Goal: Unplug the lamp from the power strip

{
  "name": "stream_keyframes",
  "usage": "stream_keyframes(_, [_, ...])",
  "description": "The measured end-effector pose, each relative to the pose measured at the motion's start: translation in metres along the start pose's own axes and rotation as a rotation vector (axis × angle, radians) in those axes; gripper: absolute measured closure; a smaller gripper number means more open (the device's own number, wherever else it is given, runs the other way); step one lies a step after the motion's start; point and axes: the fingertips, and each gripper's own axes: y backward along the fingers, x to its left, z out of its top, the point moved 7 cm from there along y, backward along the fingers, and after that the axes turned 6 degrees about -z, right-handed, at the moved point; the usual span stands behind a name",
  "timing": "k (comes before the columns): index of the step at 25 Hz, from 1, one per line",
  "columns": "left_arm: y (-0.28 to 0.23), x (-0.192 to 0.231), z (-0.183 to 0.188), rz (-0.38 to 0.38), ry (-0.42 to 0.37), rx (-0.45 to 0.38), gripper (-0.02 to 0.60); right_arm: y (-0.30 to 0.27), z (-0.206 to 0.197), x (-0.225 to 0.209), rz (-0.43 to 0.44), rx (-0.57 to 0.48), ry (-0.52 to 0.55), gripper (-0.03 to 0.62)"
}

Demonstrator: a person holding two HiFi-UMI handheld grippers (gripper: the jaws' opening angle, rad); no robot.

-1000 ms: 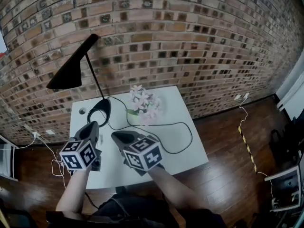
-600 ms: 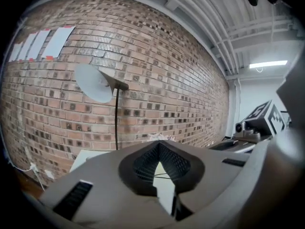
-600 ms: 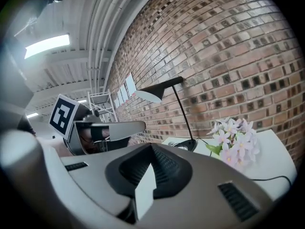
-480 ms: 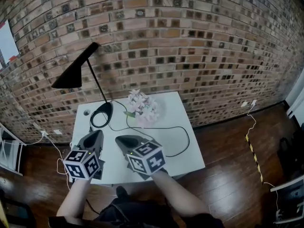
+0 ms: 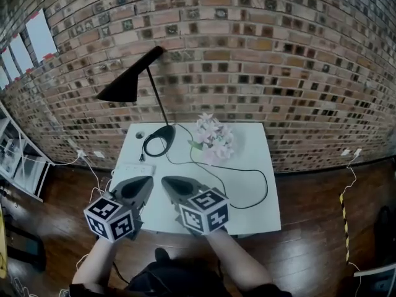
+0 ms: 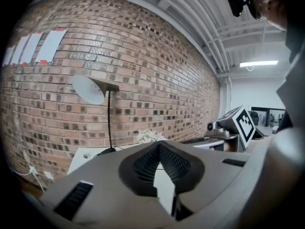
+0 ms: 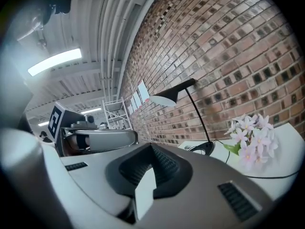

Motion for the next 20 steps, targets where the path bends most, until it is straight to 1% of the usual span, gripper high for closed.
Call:
stream_keyframes(3, [0.015, -0.001, 0.0, 0.022, -0.01, -0.002, 0.591, -0.007, 0.005, 0.007, 0.007, -0.013, -0.015, 0.594])
stream_keyframes(5, [0.029, 0.003, -0.004, 0.042, -0.001, -0.007, 0.591, -0.015, 0.004, 0.015, 0.017, -0.013, -0.019, 0.594])
stream_keyframes(8, [0.051, 0.013, -0.012, 0.078, 0.02, -0.023, 0.589, -0.029, -0.003, 0.033, 0.063, 0.015, -0.001, 0.594])
stream_keyframes(10, [0.063, 0.019, -0.018, 0.117, 0.008, -0.041, 0.588, -0.038, -0.007, 0.045, 0.092, 0.041, 0.016, 0.594])
stream_keyframes(12, [0.073, 0.024, -0.025, 0.142, -0.016, -0.042, 0.588, -0.045, -0.011, 0.054, 0.104, 0.052, 0.023, 0.594])
stream_keyframes(14, [0.084, 0.023, -0.029, 0.129, -0.021, -0.039, 0.586, -0.053, -0.015, 0.064, 0.112, 0.052, 0.021, 0.594])
stream_keyframes(16, [0.097, 0.02, -0.029, 0.093, -0.015, -0.064, 0.586, -0.063, -0.017, 0.075, 0.122, 0.051, 0.022, 0.594])
stream_keyframes(17, [0.106, 0.021, -0.029, 0.092, -0.013, -0.073, 0.586, -0.068, -0.017, 0.082, 0.128, 0.049, 0.024, 0.594])
stream_keyframes(20, [0.133, 0.032, -0.031, 0.133, -0.017, -0.063, 0.586, -0.081, -0.014, 0.106, 0.149, 0.037, 0.04, 0.594])
